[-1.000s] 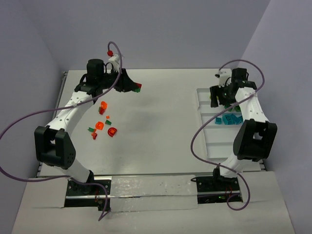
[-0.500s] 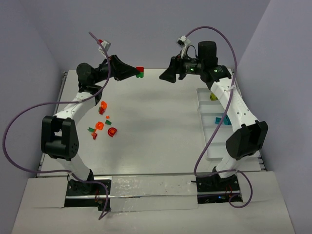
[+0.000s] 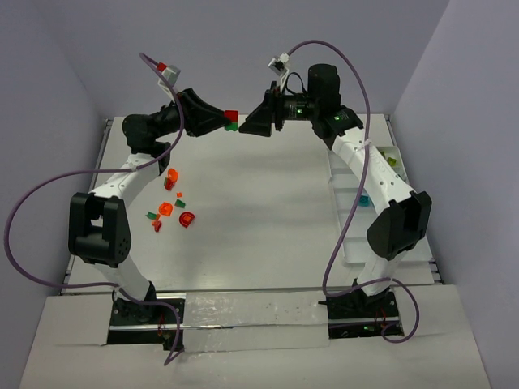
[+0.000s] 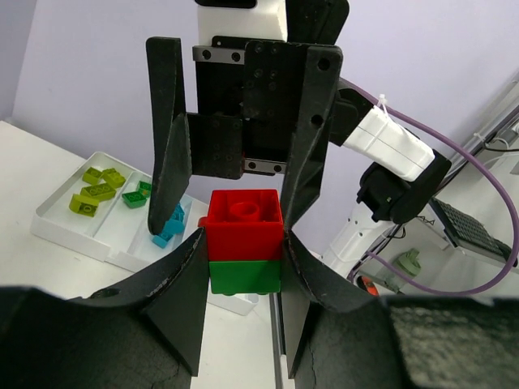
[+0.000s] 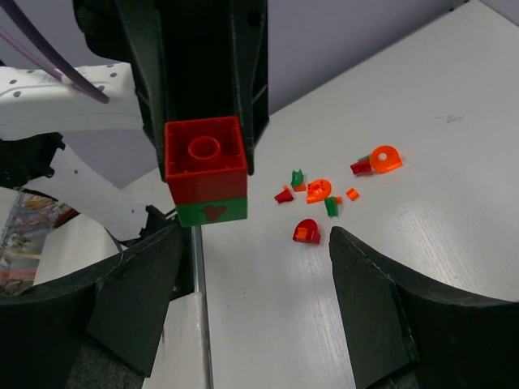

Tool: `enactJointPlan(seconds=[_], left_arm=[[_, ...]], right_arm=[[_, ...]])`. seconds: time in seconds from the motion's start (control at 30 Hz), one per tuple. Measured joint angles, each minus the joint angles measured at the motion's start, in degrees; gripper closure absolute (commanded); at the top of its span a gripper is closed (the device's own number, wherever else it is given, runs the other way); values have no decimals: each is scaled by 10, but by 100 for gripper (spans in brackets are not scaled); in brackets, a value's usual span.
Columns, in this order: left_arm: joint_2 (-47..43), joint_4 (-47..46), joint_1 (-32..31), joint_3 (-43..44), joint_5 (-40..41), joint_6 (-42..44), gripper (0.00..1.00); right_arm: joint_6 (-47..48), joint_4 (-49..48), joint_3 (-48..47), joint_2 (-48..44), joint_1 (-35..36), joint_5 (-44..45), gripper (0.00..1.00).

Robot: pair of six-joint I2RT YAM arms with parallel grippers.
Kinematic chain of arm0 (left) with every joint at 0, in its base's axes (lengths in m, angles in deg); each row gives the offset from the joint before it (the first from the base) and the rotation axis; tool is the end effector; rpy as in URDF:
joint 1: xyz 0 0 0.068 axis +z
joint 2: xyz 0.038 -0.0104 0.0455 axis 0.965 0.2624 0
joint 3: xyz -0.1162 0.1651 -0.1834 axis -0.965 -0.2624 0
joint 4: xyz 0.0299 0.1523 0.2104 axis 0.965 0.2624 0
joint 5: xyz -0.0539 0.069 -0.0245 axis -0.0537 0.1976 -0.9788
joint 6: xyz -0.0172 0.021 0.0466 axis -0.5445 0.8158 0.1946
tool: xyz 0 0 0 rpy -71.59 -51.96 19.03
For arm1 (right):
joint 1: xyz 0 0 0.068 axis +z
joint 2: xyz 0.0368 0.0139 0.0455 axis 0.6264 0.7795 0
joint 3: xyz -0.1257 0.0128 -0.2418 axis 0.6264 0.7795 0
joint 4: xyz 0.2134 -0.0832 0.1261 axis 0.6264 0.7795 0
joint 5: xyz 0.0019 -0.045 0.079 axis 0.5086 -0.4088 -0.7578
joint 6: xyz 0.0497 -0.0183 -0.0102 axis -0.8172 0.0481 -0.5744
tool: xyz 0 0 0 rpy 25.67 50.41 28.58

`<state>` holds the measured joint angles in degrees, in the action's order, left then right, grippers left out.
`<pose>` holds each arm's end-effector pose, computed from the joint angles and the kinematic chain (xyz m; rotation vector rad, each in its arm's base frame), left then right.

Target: Sort the legos into containers by color

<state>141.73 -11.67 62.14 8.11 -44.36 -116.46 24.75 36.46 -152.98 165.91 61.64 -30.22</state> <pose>0.3505 -0.1110 0.3959 0.6027 1.3072 -1.7282 0.3537 0.1821 0.4339 -0.8850 1.6264 1.3691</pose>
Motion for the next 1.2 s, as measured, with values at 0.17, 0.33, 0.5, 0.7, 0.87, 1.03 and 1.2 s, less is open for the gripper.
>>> enactJointPlan(seconds=[0.17,0.33,0.5,0.7,0.87,1.03,1.2], left_arm=[[0,-5,0,0,0,-2,100],[0,-10,0,0,0,-6,100],[0,-19,0,0,-1,-12,100],[0,-21,0,0,-4,-12,100],[0,-21,-1,0,-6,-11,100],[0,-21,-1,0,-6,-11,100],[0,-22,-1,0,-5,-11,100]], right_arm=[[-5,-20,0,0,6,-11,19],[-3,-21,-1,0,8,-12,19],[-1,-27,-16,10,13,-13,20],[-3,-34,-30,24,17,-18,28],[-4,-38,-33,24,22,-25,39],[-2,-39,-33,24,27,-33,41],[1,-39,-33,24,32,-38,53]])
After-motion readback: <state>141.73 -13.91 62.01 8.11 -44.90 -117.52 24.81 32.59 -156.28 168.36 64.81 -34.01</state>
